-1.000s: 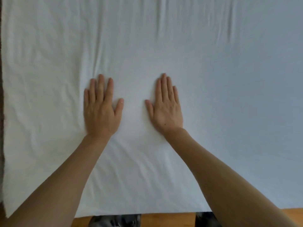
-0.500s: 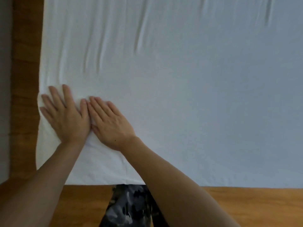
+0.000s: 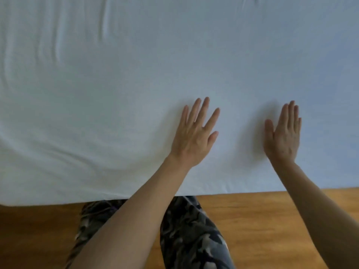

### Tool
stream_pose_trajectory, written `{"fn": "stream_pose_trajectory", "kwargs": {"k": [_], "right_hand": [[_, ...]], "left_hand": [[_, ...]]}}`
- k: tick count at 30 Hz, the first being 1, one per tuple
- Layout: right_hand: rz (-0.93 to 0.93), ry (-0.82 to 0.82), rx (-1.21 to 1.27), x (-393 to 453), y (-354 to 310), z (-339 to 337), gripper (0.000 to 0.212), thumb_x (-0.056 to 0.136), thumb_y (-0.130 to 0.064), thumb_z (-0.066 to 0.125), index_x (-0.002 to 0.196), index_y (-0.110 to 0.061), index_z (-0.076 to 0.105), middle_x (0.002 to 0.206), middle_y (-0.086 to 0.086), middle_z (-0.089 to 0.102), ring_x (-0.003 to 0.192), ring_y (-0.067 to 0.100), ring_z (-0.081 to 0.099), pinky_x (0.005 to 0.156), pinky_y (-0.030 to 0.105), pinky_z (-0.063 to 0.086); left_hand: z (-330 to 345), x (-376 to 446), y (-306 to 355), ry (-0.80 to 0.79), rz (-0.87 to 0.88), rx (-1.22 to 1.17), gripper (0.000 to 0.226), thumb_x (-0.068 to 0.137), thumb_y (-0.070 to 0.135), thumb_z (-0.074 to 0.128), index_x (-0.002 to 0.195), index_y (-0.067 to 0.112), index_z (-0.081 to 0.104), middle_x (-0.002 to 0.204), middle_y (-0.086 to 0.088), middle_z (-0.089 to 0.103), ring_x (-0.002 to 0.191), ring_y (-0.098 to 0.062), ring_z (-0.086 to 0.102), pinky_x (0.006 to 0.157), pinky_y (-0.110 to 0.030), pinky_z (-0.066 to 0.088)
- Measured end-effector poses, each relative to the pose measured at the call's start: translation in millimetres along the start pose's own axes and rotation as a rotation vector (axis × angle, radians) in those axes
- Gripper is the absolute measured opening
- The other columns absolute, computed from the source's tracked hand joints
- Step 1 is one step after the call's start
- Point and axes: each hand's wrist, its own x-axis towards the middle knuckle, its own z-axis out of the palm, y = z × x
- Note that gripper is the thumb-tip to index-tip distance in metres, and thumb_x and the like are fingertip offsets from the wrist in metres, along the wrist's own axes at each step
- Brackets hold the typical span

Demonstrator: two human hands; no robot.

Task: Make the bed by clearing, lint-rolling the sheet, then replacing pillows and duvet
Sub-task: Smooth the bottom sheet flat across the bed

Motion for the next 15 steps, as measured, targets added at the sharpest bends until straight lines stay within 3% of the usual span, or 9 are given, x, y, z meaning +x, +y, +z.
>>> {"fn": "stream_pose_trajectory", "kwargs": {"k": [3, 6, 15], "right_hand": [[0.038, -0.035, 0.003, -18.5, -14.3, 19.5, 0.069, 0.097, -0.041, 0.024, 0.151, 0.000, 0.012, 0.160, 0.014, 0.008, 0.149, 0.024, 0.005, 0.121, 0.040, 0.004], [0.011, -0.023, 0.007, -44.9, -69.9, 49.4, 0.070, 0.098, -0.044, 0.020, 0.151, 0.000, 0.010, 0.160, 0.016, 0.006, 0.148, 0.026, 0.003, 0.120, 0.037, -0.002], [-0.282, -0.157, 0.096, -183.2, -359.9, 120.5, 0.070, 0.100, -0.048, 0.016, 0.150, -0.003, -0.002, 0.158, 0.011, -0.004, 0.148, 0.021, -0.005, 0.120, 0.034, -0.005]], "left_hand": [[4.8, -17.9, -28.5, -0.044, 0.004, 0.048, 0.056, 0.097, 0.038, 0.037, 0.149, 0.014, 0.037, 0.158, -0.018, 0.024, 0.147, -0.035, 0.020, 0.118, -0.054, 0.016], [-3.9, -50.0, -92.3, -0.036, -0.012, 0.106, 0.057, 0.098, 0.038, 0.041, 0.150, 0.016, 0.035, 0.159, -0.014, 0.024, 0.147, -0.033, 0.020, 0.119, -0.052, 0.014], [-78.4, -201.9, -287.7, -0.025, -0.198, 0.146, 0.061, 0.098, 0.042, 0.034, 0.152, 0.015, 0.028, 0.160, -0.013, 0.019, 0.148, -0.033, 0.016, 0.119, -0.051, 0.010]]}}
